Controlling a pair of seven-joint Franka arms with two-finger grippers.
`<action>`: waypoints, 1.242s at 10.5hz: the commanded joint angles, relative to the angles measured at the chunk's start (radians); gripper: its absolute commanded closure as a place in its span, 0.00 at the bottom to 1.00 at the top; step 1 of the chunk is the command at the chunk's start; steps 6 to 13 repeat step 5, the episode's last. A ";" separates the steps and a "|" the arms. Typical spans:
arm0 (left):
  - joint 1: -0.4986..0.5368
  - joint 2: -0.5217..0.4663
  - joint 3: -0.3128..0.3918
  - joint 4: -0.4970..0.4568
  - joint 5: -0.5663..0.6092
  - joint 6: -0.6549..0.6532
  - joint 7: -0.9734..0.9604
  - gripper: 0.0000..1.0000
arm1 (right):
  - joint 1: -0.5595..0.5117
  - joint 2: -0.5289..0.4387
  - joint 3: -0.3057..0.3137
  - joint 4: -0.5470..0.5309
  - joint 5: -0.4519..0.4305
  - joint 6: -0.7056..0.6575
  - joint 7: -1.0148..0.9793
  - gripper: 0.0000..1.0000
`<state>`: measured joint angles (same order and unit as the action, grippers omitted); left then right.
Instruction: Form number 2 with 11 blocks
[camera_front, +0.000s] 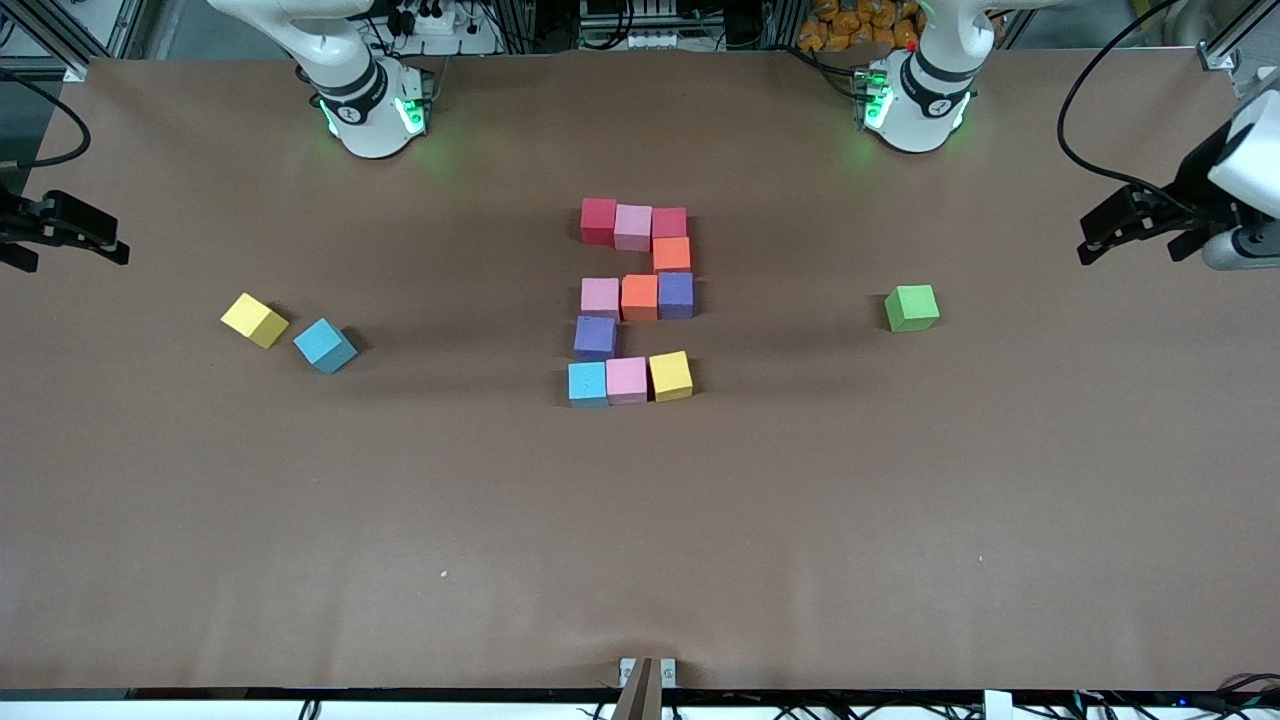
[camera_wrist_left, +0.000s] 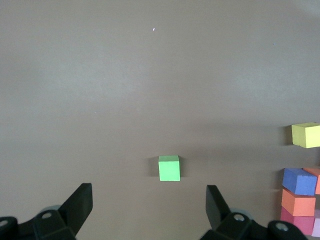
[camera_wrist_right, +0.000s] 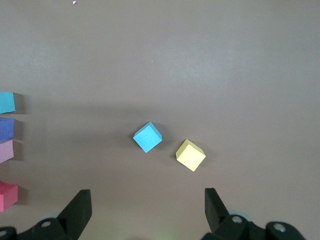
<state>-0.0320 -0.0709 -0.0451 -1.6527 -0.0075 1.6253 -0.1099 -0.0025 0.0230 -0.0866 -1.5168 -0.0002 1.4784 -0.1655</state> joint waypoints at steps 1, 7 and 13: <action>-0.014 -0.018 0.017 -0.003 -0.009 -0.018 0.010 0.00 | 0.007 -0.002 -0.001 0.004 -0.009 -0.003 0.014 0.00; -0.014 -0.021 0.005 0.014 -0.008 -0.036 0.010 0.00 | 0.007 0.000 -0.001 0.004 -0.011 -0.001 0.014 0.00; -0.014 -0.021 0.005 0.014 -0.008 -0.036 0.010 0.00 | 0.007 0.000 -0.001 0.004 -0.011 -0.001 0.014 0.00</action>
